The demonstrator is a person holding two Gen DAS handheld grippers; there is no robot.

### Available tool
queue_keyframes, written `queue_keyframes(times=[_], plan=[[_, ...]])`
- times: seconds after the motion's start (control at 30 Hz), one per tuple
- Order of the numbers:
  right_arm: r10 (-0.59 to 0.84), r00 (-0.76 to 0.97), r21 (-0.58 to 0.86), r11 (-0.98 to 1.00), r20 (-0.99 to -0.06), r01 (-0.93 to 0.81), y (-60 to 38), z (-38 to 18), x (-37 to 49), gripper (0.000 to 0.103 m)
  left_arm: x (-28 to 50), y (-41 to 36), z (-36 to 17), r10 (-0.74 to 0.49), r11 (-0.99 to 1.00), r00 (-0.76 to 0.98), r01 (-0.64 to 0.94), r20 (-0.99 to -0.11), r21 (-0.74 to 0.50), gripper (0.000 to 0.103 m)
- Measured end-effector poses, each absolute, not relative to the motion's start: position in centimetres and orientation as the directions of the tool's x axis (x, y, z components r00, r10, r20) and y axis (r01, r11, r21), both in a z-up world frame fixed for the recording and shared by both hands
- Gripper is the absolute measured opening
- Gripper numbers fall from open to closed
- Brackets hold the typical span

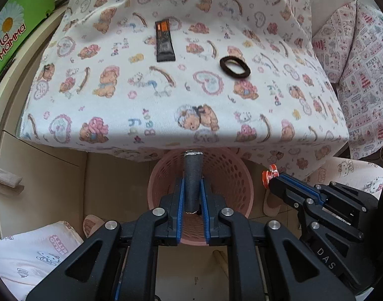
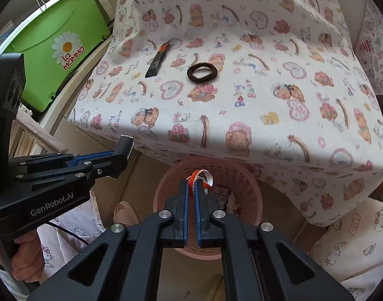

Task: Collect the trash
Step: 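Carry the black cylinder and orange-red item over the pink wastebasket, then open both tools to drop the cylinder and ring item into the basket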

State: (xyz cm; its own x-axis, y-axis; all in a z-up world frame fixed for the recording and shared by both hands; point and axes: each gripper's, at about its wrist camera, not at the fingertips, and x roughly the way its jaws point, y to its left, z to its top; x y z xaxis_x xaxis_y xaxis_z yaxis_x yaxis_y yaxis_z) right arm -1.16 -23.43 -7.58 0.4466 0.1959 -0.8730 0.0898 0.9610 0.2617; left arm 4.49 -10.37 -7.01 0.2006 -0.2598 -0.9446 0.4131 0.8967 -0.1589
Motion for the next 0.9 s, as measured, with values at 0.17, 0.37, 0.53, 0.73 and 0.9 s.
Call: queue_keyframes(times=[0.17, 0.37, 0.53, 0.73, 0.9], plan=[[0.157, 0.425, 0.219, 0.970, -0.892, 0.101, -23.1, -9.0, -1.4, 0.005, 4.1, -11.0, -9.6, -0.255, 0.888, 0.115, 0.420, -0.960, -0.186, 0.012], [0.089, 0.383, 0.153, 0.979, -0.920, 0.139, -23.1, -11.4, -1.3, 0.005, 4.3, -11.7, -12.2, -0.203, 0.893, 0.106, 0.427, -0.973, -0.139, 0.012], [0.043, 0.346, 0.131, 0.963, -0.937, 0.236, -24.3, -14.3, -0.7, 0.005, 4.7, -12.2, -15.0, -0.147, 0.887, 0.066, 0.451, -0.987, -0.102, 0.012], [0.039, 0.261, 0.109, 0.959, -0.964, 0.260, -24.5, -17.4, -0.1, 0.005, 4.7, -12.6, -18.8, -0.116, 0.900, -0.028, 0.420, -0.993, -0.117, 0.012], [0.042, 0.208, 0.096, 0.961, -0.977, 0.260, -24.4, -19.7, 0.3, 0.005, 5.1, -12.9, -21.1, -0.078, 0.912, -0.059, 0.399, -0.995, -0.095, 0.013]])
